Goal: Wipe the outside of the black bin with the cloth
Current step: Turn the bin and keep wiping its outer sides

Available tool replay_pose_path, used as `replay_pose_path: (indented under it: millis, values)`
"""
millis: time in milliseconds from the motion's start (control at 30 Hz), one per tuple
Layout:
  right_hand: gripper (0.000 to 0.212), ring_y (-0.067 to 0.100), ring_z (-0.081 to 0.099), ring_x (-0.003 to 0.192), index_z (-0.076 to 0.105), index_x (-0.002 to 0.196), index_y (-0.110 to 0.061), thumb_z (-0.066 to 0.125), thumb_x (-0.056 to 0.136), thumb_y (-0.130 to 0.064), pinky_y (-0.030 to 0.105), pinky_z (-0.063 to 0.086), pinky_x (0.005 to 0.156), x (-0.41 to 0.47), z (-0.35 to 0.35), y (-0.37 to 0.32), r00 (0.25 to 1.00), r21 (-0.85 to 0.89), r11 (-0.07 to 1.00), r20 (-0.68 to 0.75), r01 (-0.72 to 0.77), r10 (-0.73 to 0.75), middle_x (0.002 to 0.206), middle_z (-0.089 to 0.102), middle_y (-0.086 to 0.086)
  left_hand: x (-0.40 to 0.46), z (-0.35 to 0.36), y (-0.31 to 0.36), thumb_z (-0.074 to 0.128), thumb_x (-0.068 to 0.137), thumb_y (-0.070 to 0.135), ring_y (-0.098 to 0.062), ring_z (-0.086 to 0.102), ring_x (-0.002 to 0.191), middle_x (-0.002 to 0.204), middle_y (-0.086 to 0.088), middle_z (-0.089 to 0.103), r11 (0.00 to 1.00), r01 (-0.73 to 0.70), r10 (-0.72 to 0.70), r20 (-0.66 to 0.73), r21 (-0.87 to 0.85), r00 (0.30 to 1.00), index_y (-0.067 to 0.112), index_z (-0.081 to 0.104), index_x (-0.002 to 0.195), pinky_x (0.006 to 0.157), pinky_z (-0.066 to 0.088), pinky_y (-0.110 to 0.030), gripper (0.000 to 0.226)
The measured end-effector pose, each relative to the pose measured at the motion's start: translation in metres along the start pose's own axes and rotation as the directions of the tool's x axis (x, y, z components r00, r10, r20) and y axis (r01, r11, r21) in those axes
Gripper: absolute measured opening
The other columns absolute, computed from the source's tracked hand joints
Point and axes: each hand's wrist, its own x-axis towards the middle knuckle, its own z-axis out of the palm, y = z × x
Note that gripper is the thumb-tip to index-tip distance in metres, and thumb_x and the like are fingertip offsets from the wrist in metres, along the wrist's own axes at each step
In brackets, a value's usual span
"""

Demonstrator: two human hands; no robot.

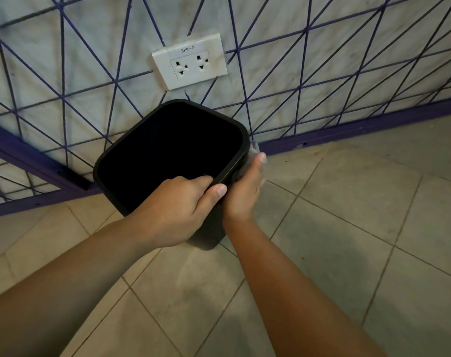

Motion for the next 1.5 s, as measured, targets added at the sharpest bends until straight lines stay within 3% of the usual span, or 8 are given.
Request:
replay_pose_path:
  millis: [133, 367, 533, 767, 900, 1033, 1267, 1500]
  values:
    - [0.04, 0.022, 0.06, 0.125, 0.072, 0.091, -0.06, 0.034, 0.087, -0.073, 0.053, 0.044, 0.115, 0.019, -0.013, 0.005, 0.988, -0.044, 0.987, 0.013, -0.153, 0.154, 0.127, 0.066, 0.003, 0.0, 0.0, 0.001, 0.024, 0.095, 0.054, -0.013, 0.055, 0.056, 0.06, -0.001, 0.053, 1.0, 0.0, 0.0, 0.007, 0.008, 1.0, 0.025, 0.047, 0.073, 0.055, 0.046, -0.036, 0.043]
    - [0.049, 0.02, 0.051, 0.14, 0.06, 0.127, -0.058, 0.037, 0.089, -0.079, 0.046, 0.044, 0.115, 0.004, -0.01, 0.006, 0.995, -0.078, 0.997, 0.091, -0.021, 0.028, 0.148, 0.054, -0.001, 0.001, 0.0, -0.004, 0.03, 0.098, 0.051, -0.009, 0.057, 0.057, 0.061, 0.004, 0.055, 0.999, -0.023, 0.024, 0.029, -0.035, 0.999, 0.029, 0.048, 0.073, 0.053, 0.043, -0.028, 0.039]
    - [0.057, 0.028, 0.063, 0.122, 0.05, 0.146, -0.016, 0.032, 0.109, -0.055, 0.02, 0.057, 0.061, 0.026, -0.037, 0.024, 0.943, -0.154, 0.942, 0.105, -0.299, 0.317, 0.136, 0.062, 0.017, 0.001, -0.001, -0.004, 0.031, 0.099, 0.05, -0.009, 0.059, 0.06, 0.064, 0.003, 0.056, 0.999, -0.034, 0.036, 0.048, -0.037, 0.998, 0.03, 0.047, 0.074, 0.054, 0.047, -0.026, 0.035]
    - [0.024, 0.03, 0.062, 0.117, 0.058, 0.108, -0.032, 0.035, 0.111, -0.037, 0.053, 0.045, 0.113, 0.033, -0.068, 0.03, 0.939, -0.466, 0.838, 0.045, -0.283, 0.342, 0.126, 0.065, 0.015, -0.003, -0.004, -0.004, 0.03, 0.098, 0.053, -0.008, 0.057, 0.059, 0.063, 0.001, 0.055, 0.998, -0.056, 0.056, 0.074, -0.007, 0.996, 0.027, 0.05, 0.074, 0.057, 0.047, -0.031, 0.04]
    - [0.037, 0.028, 0.064, 0.101, 0.059, 0.13, -0.012, 0.034, 0.113, -0.032, 0.045, 0.047, 0.105, 0.014, -0.09, -0.006, 0.96, -0.465, 0.849, -0.002, -0.249, 0.28, 0.107, 0.064, 0.013, -0.008, -0.01, -0.001, 0.034, 0.101, 0.05, 0.002, 0.056, 0.065, 0.068, 0.012, 0.055, 0.997, -0.049, 0.04, 0.145, 0.056, 0.989, 0.031, 0.055, 0.084, 0.058, 0.038, -0.018, 0.033]
    - [0.048, 0.024, 0.055, 0.109, 0.033, 0.159, -0.015, 0.031, 0.114, -0.031, 0.041, 0.041, 0.099, -0.004, -0.104, -0.053, 0.965, -0.305, 0.924, 0.053, -0.231, 0.258, 0.122, 0.051, 0.008, -0.01, -0.014, -0.005, 0.042, 0.102, 0.044, -0.008, 0.052, 0.126, 0.138, 0.012, 0.057, 0.999, -0.046, 0.046, 0.191, -0.007, 0.981, 0.031, 0.042, 0.148, 0.103, 0.046, -0.032, 0.048]
    - [0.05, 0.026, 0.052, 0.137, 0.026, 0.162, -0.014, 0.029, 0.114, -0.029, 0.028, 0.038, 0.1, -0.02, -0.131, -0.081, 0.985, -0.257, 0.954, 0.035, -0.153, 0.167, 0.145, 0.054, 0.009, -0.023, -0.036, -0.024, 0.057, 0.1, 0.028, -0.004, 0.052, 0.127, 0.139, 0.014, 0.058, 0.987, 0.102, -0.055, 0.333, -0.126, 0.941, 0.029, 0.051, 0.143, 0.11, 0.043, -0.035, 0.044]
    - [0.047, 0.014, 0.058, 0.101, 0.032, 0.16, -0.017, 0.028, 0.114, -0.028, 0.033, 0.037, 0.096, -0.04, -0.137, -0.068, 0.979, -0.244, 0.957, 0.093, -0.154, 0.181, 0.13, 0.052, 0.008, -0.034, -0.059, -0.032, 0.062, 0.094, 0.01, -0.007, 0.059, 0.114, 0.122, 0.012, 0.067, 0.982, 0.182, -0.188, 0.444, 0.058, 0.876, 0.033, 0.067, 0.12, 0.102, 0.045, -0.028, 0.035]
